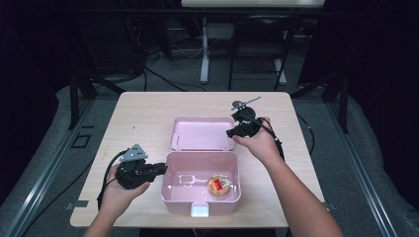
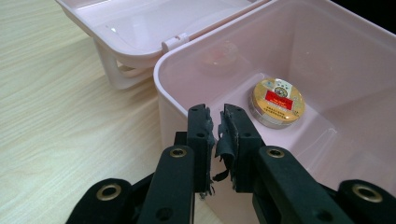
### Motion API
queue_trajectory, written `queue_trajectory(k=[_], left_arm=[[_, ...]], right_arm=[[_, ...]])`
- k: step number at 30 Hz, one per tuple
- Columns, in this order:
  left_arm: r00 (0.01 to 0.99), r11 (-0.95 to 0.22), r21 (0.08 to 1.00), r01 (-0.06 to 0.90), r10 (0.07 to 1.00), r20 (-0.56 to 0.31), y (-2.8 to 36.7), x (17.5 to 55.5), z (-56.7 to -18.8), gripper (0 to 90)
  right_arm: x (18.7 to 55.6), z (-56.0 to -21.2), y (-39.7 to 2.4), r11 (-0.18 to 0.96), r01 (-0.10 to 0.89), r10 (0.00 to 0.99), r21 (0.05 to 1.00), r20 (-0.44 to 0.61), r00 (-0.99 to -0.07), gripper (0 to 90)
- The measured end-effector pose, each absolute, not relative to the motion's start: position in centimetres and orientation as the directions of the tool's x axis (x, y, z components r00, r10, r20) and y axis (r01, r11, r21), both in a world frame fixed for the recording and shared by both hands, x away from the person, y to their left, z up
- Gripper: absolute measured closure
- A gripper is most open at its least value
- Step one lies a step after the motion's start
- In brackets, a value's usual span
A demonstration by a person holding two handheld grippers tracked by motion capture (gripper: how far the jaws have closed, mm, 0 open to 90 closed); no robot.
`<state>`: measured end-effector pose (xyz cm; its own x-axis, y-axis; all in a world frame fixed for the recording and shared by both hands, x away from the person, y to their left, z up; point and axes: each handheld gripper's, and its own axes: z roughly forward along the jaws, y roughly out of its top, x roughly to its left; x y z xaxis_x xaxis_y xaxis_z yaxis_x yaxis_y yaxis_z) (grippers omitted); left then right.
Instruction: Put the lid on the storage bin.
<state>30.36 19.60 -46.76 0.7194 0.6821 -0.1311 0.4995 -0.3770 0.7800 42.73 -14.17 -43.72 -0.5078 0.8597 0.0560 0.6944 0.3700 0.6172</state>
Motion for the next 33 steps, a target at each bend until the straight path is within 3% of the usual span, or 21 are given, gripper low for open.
queue_trajectory(k=[33], left_arm=[[0.721, -0.373, 0.785, 0.495, 0.681, -0.13, 19.7, 30.4, -46.8, 81.4]], right_arm=[[46.1, -46.7, -14.6, 0.208, 0.793, 0.933, 0.572, 0.127, -0.336, 69.3]])
